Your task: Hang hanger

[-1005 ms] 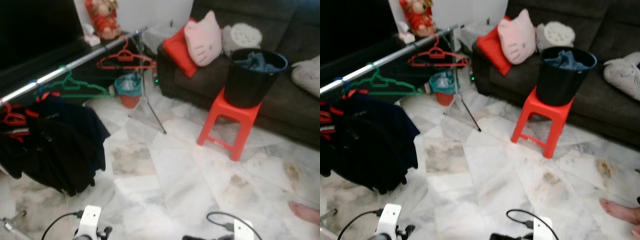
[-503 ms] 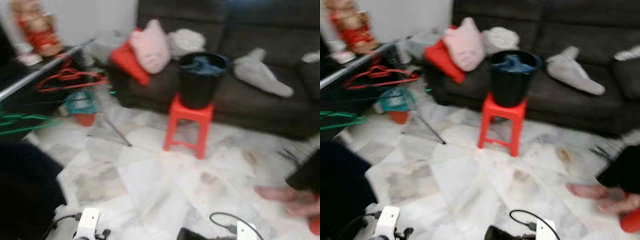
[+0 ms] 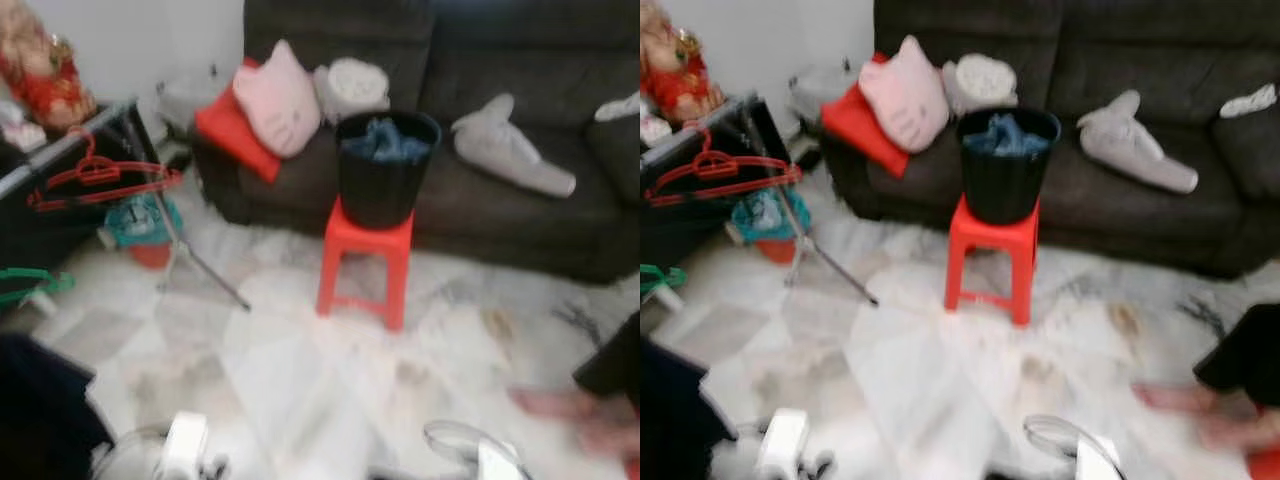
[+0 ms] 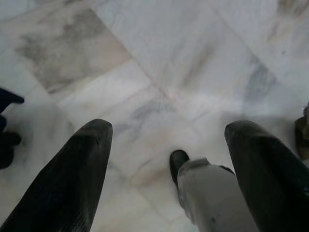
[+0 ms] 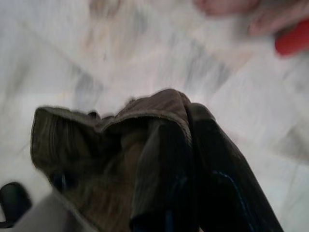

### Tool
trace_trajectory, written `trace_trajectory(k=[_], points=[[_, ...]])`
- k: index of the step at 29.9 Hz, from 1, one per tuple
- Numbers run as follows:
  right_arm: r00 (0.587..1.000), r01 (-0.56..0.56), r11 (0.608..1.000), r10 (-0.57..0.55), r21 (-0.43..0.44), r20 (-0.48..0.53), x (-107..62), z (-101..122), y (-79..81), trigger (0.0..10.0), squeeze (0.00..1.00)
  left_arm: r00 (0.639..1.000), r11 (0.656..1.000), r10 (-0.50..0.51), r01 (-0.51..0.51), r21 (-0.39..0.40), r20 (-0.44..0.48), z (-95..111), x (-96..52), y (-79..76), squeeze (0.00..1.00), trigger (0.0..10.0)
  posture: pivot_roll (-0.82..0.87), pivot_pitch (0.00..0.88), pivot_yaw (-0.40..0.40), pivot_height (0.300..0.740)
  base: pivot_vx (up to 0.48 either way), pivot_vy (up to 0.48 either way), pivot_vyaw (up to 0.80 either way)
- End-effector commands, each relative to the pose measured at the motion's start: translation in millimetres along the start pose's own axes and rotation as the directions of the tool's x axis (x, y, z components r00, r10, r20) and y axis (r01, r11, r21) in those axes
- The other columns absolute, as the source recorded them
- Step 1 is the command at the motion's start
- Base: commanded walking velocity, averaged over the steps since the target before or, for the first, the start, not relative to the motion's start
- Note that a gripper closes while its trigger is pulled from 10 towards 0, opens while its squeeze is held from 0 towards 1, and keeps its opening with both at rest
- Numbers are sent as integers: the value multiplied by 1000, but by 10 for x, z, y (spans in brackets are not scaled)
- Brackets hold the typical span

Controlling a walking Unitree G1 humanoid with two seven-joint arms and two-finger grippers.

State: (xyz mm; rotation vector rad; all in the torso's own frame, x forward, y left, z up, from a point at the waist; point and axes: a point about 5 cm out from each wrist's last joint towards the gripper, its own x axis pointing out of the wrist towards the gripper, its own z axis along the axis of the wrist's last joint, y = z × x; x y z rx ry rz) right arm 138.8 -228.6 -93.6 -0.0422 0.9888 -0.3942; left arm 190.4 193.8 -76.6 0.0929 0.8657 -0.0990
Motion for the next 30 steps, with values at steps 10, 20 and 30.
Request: trace_trajectory(k=[10,20,30], points=[[997,-26,999,29,-41,66,3,135,122,10000,0,1000,999,29,-28,20,-9,-15,-21,109,0,10000,46,0,2,740,295,0,290],[998,-16,1000,18,-22,55,1,114,117,10000,0,1000,999,25,-25,22,-4,-6,-17,97,0,10000,43,0,3,740,295,0,400],[998,-14,1000,15,-23,57,2,120,114,10000,0,1000,1000,22,-22,22,4,10,-15,98,0,10000,43,0,2,740,295,0,0]])
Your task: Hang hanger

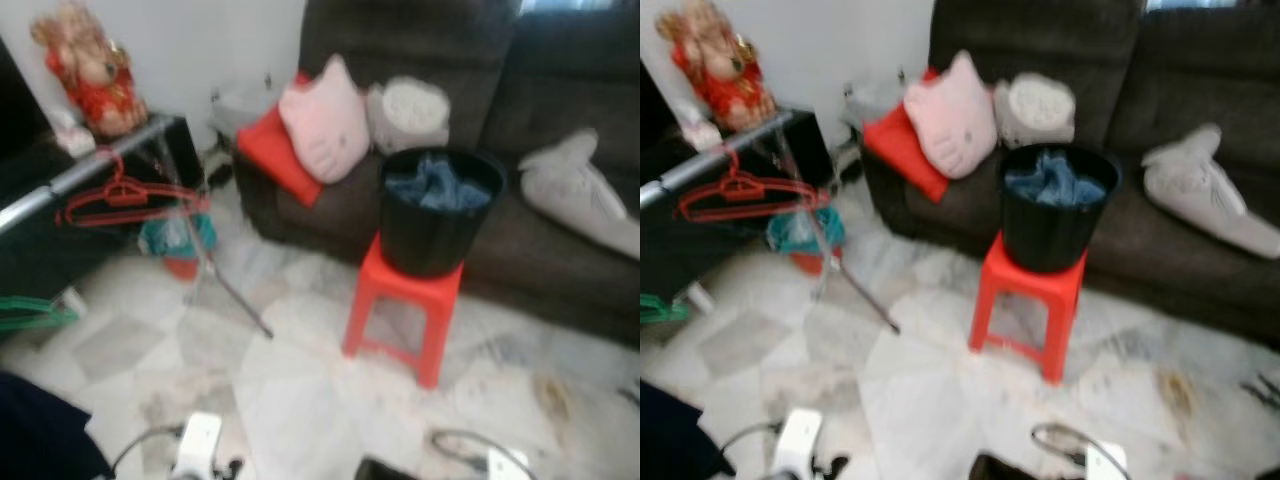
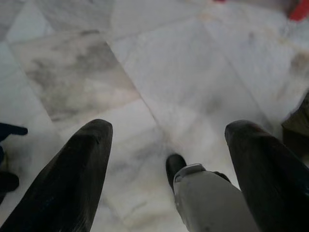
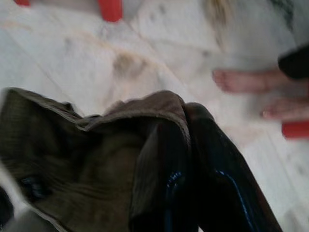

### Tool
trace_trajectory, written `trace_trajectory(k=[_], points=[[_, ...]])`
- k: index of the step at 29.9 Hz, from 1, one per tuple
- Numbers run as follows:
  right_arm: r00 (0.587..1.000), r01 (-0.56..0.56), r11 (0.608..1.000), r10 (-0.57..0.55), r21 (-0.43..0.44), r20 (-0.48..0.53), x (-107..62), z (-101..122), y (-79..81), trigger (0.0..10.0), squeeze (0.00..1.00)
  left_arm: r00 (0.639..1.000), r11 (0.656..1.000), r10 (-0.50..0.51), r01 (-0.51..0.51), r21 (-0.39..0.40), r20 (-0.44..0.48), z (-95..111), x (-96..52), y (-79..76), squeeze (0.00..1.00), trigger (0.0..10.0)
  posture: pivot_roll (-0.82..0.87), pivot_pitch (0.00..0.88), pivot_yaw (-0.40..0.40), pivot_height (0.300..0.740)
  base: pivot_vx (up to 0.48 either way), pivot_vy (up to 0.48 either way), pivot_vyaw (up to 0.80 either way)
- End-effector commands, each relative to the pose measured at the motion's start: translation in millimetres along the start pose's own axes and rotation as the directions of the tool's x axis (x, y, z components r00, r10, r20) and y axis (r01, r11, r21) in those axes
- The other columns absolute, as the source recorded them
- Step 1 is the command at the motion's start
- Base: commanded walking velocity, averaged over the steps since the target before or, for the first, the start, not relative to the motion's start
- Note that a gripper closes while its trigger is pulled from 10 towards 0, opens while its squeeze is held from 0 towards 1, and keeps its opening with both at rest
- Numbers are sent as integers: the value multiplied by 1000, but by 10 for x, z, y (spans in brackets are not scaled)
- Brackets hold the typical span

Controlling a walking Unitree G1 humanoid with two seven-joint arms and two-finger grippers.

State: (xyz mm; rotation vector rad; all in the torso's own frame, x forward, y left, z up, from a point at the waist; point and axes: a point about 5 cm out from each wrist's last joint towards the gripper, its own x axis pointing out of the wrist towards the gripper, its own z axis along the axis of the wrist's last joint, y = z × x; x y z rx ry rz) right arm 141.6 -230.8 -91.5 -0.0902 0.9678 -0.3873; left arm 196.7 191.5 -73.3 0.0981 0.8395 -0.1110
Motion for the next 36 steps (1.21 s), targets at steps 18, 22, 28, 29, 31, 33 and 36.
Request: trace_trajectory(k=[18,22,28,29,31,33,36], points=[[999,-34,999,34,16,34,-6,81,135,10000,0,998,999,33,-32,20,-46,-129,-56,136,0,10000,45,0,2,740,294,0,0],[999,-36,999,35,9,36,-5,85,139,10000,0,998,999,35,-34,18,-47,-127,-56,139,0,10000,42,0,2,740,294,0,0],[999,-38,999,38,3,38,-5,90,142,10000,0,997,999,41,-39,24,-58,-139,-56,138,0,10000,39,0,3,740,227,0,81],[999,-38,999,38,3,38,-5,90,142,10000,0,997,999,41,-39,24,-58,-139,-56,138,0,10000,39,0,3,740,0,0,488],[998,-39,999,39,-3,39,-4,92,142,10000,0,997,999,42,-40,24,-62,-145,-57,137,0,10000,39,0,2,740,0,0,800],[998,-38,999,39,-4,39,-4,92,141,10000,0,997,999,42,-40,24,-62,-145,-56,135,0,10000,39,0,1,740,0,0,800],[999,-38,999,39,-10,37,-4,87,137,10000,0,997,999,40,-39,24,-62,-146,-56,130,0,10000,41,0,0,740,0,0,800]])
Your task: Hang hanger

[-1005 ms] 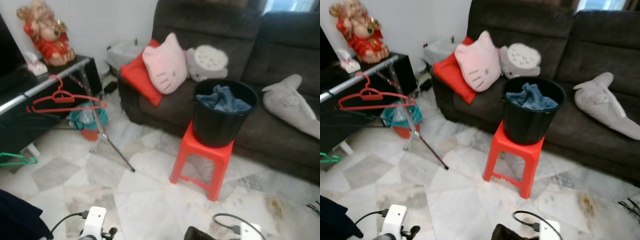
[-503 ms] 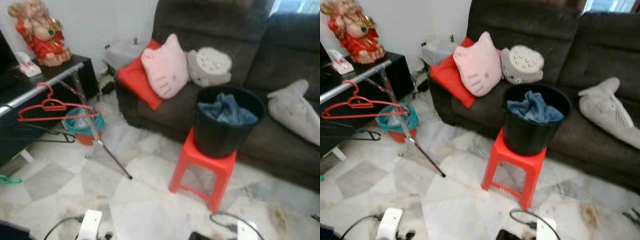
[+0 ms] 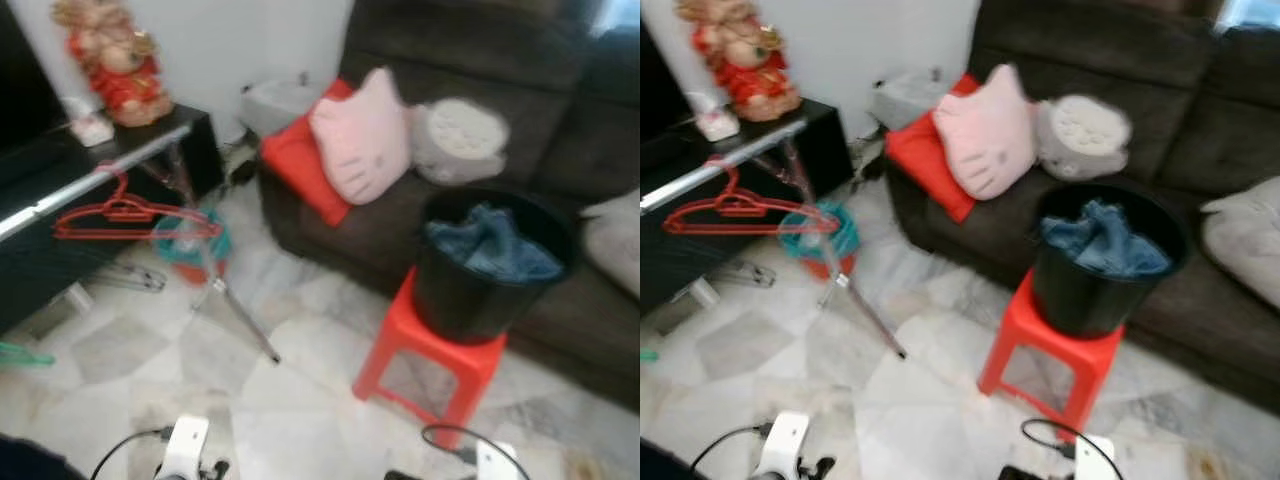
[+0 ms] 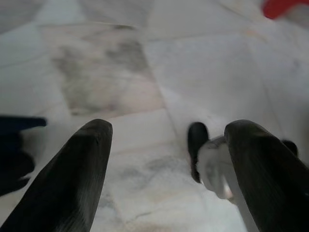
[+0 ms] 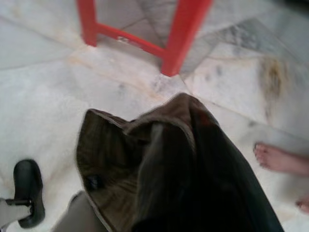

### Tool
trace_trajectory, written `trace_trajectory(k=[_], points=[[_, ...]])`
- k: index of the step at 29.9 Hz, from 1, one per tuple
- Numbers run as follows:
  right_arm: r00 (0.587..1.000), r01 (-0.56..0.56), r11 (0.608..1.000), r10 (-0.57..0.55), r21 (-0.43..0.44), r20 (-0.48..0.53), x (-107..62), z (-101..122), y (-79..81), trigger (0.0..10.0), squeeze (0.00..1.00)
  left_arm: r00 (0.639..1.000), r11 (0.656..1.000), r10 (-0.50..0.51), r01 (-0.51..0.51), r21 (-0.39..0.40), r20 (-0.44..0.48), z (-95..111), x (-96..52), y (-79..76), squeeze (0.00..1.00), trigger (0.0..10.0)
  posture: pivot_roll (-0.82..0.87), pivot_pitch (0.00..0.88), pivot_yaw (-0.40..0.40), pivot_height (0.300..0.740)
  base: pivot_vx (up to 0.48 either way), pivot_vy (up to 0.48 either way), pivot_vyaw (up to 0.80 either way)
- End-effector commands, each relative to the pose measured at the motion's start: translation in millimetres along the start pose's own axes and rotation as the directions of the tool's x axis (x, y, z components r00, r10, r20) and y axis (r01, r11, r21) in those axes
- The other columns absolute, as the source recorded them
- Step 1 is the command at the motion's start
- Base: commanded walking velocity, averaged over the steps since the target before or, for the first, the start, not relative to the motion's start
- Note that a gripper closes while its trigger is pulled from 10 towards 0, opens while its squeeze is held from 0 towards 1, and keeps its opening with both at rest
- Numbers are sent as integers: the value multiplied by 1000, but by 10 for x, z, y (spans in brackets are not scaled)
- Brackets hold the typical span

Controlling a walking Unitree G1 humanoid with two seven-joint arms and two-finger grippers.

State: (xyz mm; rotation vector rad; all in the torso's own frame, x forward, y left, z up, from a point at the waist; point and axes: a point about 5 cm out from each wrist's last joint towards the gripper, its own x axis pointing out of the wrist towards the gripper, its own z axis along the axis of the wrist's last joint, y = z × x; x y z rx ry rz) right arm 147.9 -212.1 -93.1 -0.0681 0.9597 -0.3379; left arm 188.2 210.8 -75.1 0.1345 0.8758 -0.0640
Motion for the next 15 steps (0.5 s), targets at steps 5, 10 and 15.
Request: trace_trajectory(k=[5,10,15], points=[[1000,11,1000,-10,-20,24,17,56,-58,10000,0,1000,1000,-19,20,14,-21,-41,0,-53,0,10000,43,0,-1,740,0,0,800],[1000,7,999,-6,-32,21,12,42,-50,10000,0,999,999,-25,26,20,-27,-56,-4,-59,0,10000,42,0,0,740,0,0,800],[1000,7,999,-6,-32,18,10,30,-47,10000,0,999,999,-25,26,22,-27,-62,-5,-62,0,10000,42,0,0,740,0,0,800]])
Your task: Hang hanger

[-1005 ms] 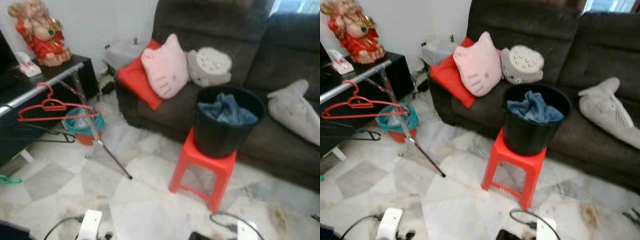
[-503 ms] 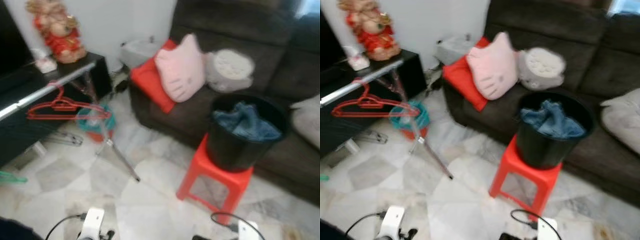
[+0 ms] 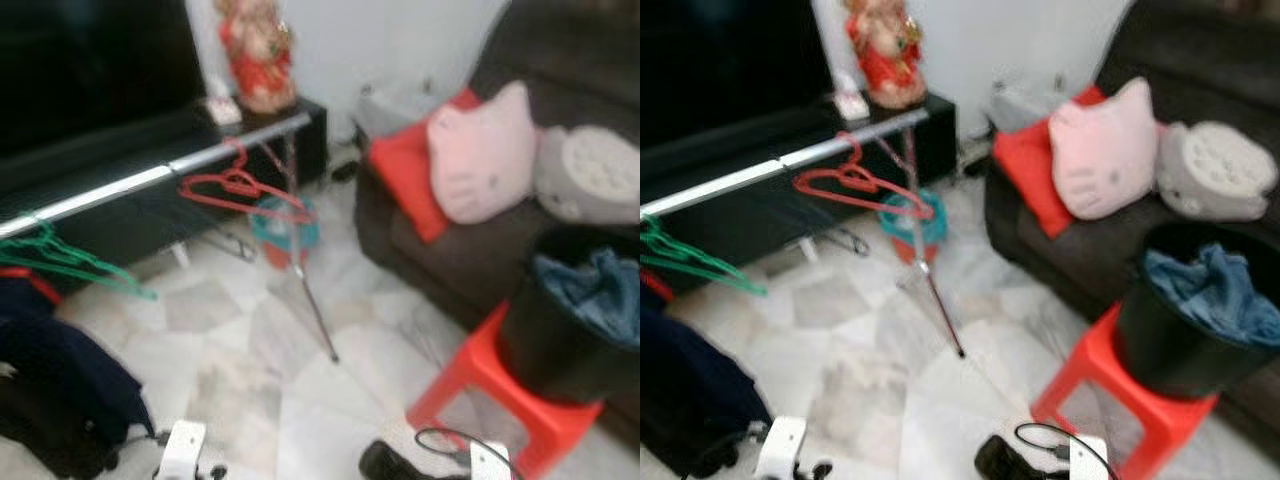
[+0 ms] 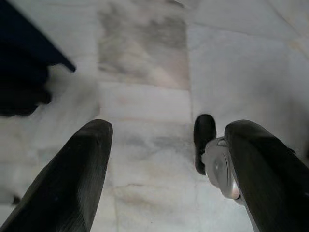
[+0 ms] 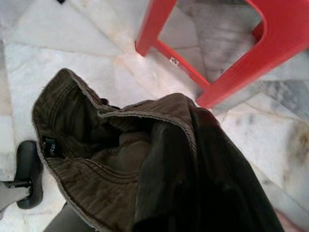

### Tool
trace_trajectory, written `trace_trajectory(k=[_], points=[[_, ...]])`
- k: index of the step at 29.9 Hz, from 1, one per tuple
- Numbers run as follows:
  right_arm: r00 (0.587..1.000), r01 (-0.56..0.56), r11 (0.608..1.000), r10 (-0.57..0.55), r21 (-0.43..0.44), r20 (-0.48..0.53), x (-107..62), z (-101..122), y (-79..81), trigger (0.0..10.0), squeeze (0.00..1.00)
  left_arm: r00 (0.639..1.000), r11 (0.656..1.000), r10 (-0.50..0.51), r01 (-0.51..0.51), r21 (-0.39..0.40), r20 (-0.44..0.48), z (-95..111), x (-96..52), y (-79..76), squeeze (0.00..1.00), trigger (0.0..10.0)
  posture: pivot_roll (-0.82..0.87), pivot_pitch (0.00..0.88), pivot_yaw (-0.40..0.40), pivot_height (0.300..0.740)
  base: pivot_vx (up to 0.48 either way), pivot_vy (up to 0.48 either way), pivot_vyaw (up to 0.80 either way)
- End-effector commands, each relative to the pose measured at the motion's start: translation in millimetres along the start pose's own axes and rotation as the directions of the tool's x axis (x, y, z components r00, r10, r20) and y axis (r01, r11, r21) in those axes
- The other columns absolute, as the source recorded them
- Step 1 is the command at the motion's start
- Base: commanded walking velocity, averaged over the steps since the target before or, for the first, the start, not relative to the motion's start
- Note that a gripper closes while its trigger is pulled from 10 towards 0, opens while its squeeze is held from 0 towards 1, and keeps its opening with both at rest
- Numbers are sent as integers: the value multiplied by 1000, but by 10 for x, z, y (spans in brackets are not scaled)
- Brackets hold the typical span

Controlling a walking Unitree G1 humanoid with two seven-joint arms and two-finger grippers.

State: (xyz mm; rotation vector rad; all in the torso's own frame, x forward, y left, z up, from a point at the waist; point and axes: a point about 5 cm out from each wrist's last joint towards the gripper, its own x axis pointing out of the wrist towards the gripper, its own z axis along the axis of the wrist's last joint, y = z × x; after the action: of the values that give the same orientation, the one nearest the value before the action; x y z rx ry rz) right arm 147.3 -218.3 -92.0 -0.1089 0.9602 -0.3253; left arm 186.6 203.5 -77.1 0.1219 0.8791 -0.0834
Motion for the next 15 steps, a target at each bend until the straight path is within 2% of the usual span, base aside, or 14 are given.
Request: trace_trajectory(k=[1,4,8,15], points=[[1000,0,1000,0,8,10,1,20,15,10000,0,1000,1000,-4,4,27,-24,-45,-10,9,0,10000,43,0,0,740,0,0,800],[1000,2,1000,-2,10,8,0,16,14,10000,0,1000,1000,-4,4,28,-20,-35,-7,3,0,10000,43,0,0,740,0,0,800],[1000,2,999,-2,42,5,-1,12,15,10000,0,1000,1000,-3,4,30,-18,-29,-5,2,0,10000,42,0,1,740,0,0,0],[1000,5,999,-5,39,4,3,21,4,10000,0,1000,1000,18,-18,24,-11,-28,-9,28,0,10000,44,0,-1,740,0,0,0]])
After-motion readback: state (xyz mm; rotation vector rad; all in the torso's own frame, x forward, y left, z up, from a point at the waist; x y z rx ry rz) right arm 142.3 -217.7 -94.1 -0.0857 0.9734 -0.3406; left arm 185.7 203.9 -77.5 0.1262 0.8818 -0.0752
